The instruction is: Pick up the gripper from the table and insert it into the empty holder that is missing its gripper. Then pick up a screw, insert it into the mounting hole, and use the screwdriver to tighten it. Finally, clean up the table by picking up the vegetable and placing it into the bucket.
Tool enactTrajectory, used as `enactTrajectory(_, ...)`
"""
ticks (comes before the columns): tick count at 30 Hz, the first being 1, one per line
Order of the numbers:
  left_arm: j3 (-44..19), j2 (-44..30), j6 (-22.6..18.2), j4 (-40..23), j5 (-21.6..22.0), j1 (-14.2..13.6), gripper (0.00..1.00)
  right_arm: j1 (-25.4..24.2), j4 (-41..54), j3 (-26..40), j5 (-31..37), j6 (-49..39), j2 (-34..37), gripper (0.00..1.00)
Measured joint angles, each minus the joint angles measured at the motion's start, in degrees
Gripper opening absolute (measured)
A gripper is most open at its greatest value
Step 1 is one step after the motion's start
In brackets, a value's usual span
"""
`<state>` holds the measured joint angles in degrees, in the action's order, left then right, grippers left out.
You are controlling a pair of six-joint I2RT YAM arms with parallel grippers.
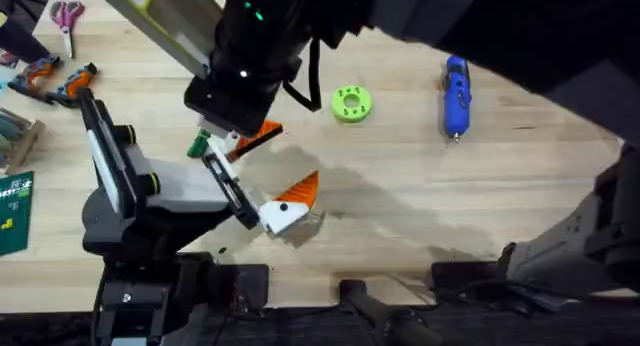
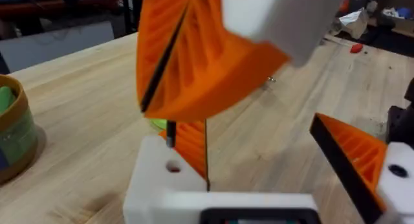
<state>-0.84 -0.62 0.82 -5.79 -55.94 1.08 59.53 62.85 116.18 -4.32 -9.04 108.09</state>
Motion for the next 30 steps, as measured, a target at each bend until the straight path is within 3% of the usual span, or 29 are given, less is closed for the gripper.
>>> enactTrajectory(30,0.00,0.00,0.00,-0.02,0.00,0.00,0.985,-0.20,-1.29,-1.97,-0.02,0.24,-0.02,0.006)
